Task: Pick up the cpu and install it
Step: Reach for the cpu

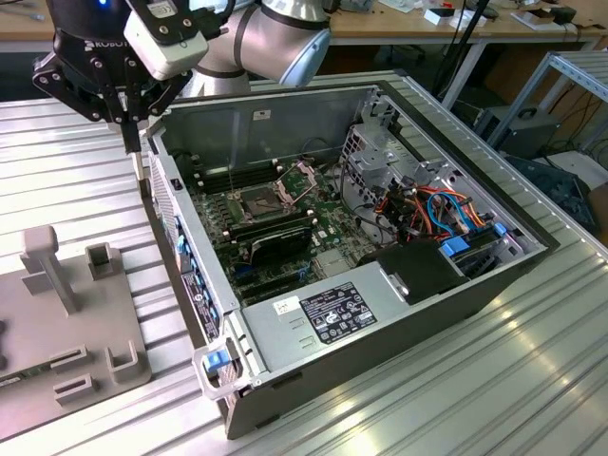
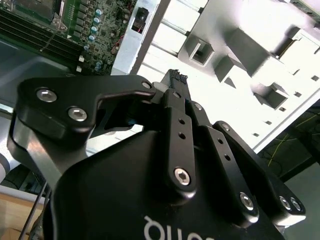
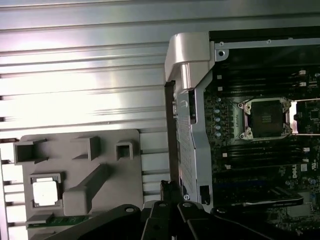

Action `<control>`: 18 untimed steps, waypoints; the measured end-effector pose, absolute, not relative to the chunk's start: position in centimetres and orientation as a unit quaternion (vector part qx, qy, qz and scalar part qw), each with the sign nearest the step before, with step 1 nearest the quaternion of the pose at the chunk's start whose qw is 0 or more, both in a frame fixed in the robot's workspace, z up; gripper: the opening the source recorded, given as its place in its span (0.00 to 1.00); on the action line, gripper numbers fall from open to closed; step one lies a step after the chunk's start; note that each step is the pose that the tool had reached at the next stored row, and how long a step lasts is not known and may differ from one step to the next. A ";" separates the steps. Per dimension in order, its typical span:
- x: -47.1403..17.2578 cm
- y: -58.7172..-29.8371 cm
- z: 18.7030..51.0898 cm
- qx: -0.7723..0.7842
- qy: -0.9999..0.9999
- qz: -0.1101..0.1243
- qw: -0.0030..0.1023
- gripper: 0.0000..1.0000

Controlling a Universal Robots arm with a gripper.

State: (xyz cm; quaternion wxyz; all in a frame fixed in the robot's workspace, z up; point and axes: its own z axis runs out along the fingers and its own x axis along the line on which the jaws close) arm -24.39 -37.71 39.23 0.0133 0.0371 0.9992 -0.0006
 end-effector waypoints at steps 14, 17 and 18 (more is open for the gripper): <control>-25.4 -37.7 39.2 0.037 0.999 -0.001 0.013 0.11; -25.4 -37.7 39.2 0.037 0.999 -0.001 0.013 0.11; -25.5 -37.7 39.2 0.037 0.999 -0.001 0.013 0.11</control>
